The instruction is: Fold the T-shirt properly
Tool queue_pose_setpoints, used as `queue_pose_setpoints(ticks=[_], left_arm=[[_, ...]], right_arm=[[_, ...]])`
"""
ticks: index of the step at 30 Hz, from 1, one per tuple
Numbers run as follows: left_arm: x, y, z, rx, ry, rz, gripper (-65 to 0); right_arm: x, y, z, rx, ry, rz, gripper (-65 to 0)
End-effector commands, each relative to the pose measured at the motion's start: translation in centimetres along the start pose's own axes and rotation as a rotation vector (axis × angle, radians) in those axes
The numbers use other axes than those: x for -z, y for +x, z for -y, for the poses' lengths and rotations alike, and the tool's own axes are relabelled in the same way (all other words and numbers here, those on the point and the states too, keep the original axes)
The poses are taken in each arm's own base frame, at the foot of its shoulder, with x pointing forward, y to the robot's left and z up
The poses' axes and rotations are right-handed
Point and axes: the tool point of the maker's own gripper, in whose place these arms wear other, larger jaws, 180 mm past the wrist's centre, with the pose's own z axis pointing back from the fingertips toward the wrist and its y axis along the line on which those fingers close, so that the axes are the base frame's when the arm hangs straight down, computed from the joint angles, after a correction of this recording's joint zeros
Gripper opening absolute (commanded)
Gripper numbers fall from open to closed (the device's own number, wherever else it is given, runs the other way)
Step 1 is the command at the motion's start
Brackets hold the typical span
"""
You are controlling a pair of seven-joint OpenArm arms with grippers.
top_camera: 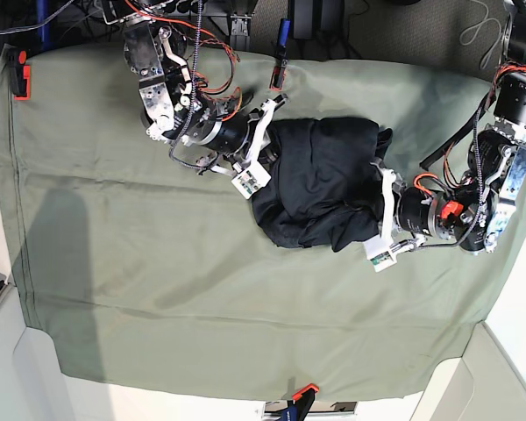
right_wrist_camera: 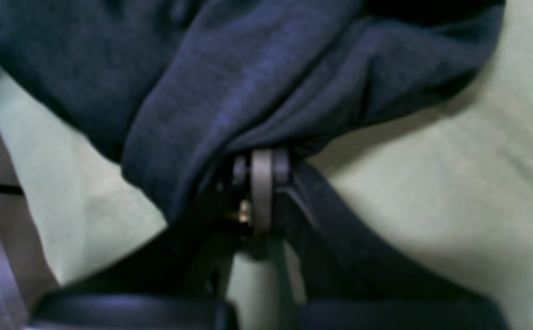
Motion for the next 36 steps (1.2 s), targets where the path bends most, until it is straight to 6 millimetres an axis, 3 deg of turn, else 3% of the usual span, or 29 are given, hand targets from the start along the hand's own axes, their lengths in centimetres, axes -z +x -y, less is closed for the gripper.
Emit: queue_pose_setpoints(ticks=[1, 6, 9, 16, 21, 23, 28, 32, 36], left_arm=[[-1.1, 1.3, -1.4, 0.022, 0.044, 0.043, -65.0], [-1.1, 1.6, -4.0, 0.078, 0.162, 0.079, -65.0], [-1.6, 3.3, -4.9, 0.125, 0.209, 0.121, -65.0], [-1.0, 7.7, -4.6, 0.151, 0.206, 0.208, -65.0], [1.3, 7.3, -4.5, 0.131, 0.204, 0.187, -65.0], [1.4, 7.1, -4.6, 0.122, 0.201, 0.184, -65.0], [-1.7, 6.8, -4.2, 0.106, 0.164, 0.187, -65.0], [-5.4, 5.4, -2.5, 0.113, 0.151, 0.197, -65.0], [-7.9, 3.7, -1.7, 0.095, 0.178, 0.228, -65.0]], right_arm=[[-0.4, 2.1, -0.4, -0.016, 0.014, 0.065, -65.0], [-1.2, 3.7, -0.5, -0.042, 0.004, 0.101, -65.0], [-1.5, 4.1, -0.5, -0.050, 0.001, 0.113, -65.0], [-1.5, 4.0, -0.5, -0.046, 0.001, 0.109, -65.0], [-1.5, 4.0, -0.4, -0.041, -0.006, 0.109, -65.0], [-1.6, 4.0, 0.1, -0.041, -0.019, 0.107, -65.0], [-3.1, 4.2, 3.0, 0.004, -0.093, 0.131, -65.0], [-6.6, 4.4, 5.9, 0.045, -0.196, 0.192, -65.0], [-10.4, 2.9, 8.9, 0.090, -0.279, 0.191, -65.0]])
